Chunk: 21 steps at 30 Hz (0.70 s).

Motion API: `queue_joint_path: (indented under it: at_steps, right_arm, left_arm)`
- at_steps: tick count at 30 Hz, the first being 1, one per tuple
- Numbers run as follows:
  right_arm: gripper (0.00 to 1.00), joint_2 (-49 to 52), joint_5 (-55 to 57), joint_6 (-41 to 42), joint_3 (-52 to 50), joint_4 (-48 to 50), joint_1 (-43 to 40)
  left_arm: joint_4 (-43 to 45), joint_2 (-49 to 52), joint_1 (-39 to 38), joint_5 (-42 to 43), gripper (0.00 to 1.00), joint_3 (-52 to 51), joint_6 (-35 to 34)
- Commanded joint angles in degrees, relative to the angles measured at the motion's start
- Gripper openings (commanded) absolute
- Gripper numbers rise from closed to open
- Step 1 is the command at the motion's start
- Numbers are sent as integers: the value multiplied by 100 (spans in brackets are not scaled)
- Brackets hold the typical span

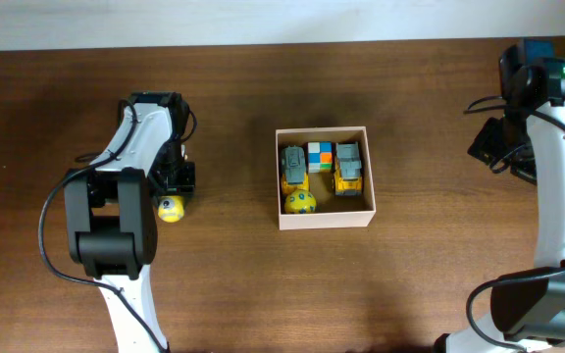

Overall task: Pack container
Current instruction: 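Lower the left gripper and grasp the yellow-and-grey ball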

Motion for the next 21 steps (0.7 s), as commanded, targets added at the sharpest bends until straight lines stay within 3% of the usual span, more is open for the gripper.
queue_joint_path:
  at_steps: [1,13,21]
  right_arm:
    - [99,-24,28,50,15,4,-24]
    - [99,-24,28,50,15,4,-24]
    - [99,-24,28,50,15,4,-24]
  left_arm:
    - [-35,-72,4,149,46,-46,35]
    - [-214,-72,4,181,41,33,37]
    - [-424,-72,-28,964,41,841,199]
